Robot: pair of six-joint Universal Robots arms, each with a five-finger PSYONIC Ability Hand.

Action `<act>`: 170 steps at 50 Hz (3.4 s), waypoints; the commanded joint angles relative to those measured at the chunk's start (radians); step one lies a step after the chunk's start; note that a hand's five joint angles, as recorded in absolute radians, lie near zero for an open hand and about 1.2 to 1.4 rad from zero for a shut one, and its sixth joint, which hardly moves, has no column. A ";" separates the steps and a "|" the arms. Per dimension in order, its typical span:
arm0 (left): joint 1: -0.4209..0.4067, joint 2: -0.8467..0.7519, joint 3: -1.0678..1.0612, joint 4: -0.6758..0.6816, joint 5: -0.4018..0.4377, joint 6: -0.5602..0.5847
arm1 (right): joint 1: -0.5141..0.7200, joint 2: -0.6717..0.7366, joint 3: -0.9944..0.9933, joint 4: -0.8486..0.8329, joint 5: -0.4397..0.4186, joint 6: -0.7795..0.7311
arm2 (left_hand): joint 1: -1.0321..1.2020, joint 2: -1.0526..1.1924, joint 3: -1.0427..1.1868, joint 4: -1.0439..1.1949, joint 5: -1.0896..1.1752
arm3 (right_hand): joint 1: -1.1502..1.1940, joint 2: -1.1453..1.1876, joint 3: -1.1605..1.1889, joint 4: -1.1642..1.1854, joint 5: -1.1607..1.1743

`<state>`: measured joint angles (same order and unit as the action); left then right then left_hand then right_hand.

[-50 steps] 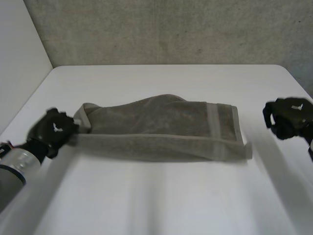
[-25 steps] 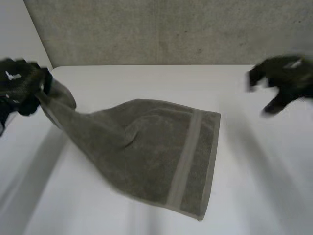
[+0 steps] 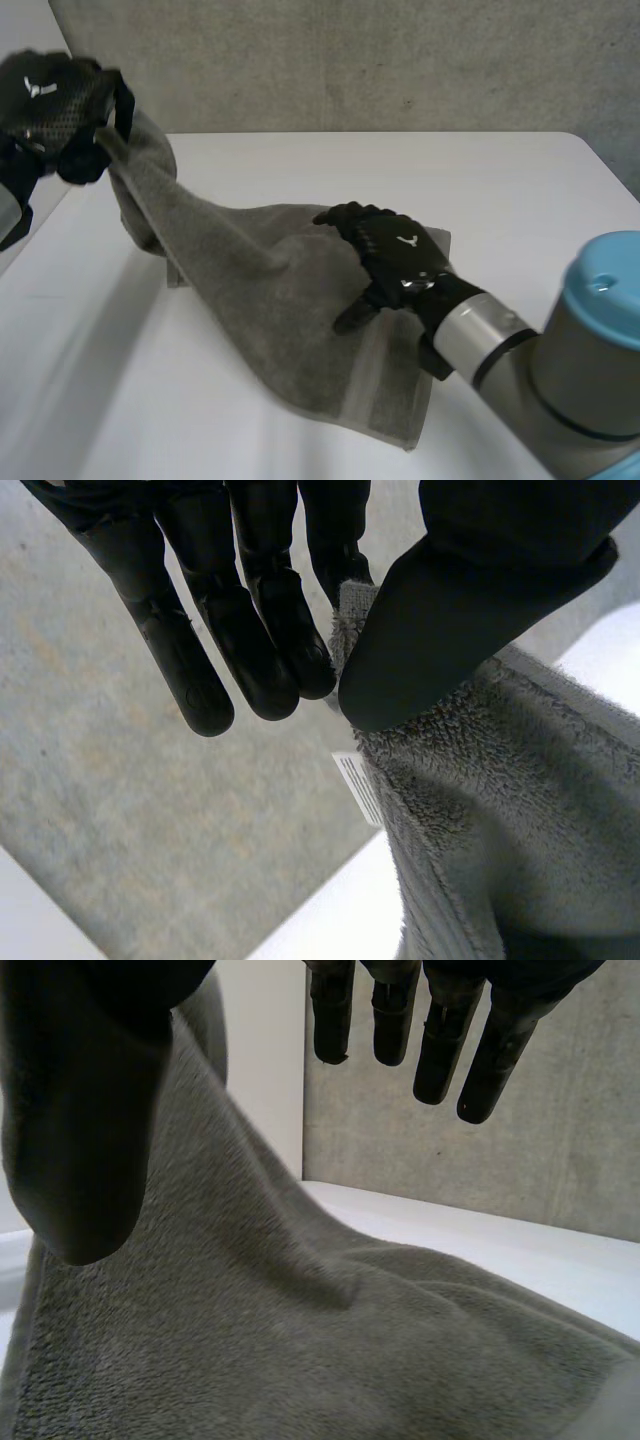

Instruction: Fold the towel.

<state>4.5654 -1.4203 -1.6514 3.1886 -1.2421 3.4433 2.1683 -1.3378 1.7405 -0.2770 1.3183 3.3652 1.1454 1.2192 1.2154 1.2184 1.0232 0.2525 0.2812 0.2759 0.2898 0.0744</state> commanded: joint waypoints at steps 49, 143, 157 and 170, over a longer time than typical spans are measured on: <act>-0.318 -0.147 0.303 -0.070 -0.359 -0.027 | 0.295 0.416 -0.266 -0.001 0.288 0.281 | 0.251 0.177 0.181 0.178 0.198 | -0.078 -0.107 -0.101 -0.115 -0.074; -0.256 -0.604 -0.031 0.505 -0.444 -0.067 | -0.202 0.388 -0.353 0.256 -0.002 -0.945 | 0.251 0.177 0.181 0.178 0.198 | 1.144 1.115 1.120 1.106 1.147; -0.209 -0.536 -0.091 0.551 -0.444 -0.073 | -0.262 0.371 -0.253 0.206 0.016 -0.776 | 0.251 0.177 0.181 0.178 0.198 | 0.790 0.761 0.766 0.752 0.793; -0.137 -0.473 -0.136 0.556 -0.444 -0.090 | -0.326 0.255 -0.127 0.108 0.139 -0.639 | 0.251 0.177 0.181 0.178 0.198 | 0.308 0.279 0.285 0.271 0.312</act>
<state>4.4029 -1.9063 -1.7731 3.7439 -1.6871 3.3646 1.8714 -1.0608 1.5806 -0.1570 1.4062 2.7243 1.1454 1.2197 1.2173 1.2187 1.0232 0.5999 0.6186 0.6150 0.6095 0.3985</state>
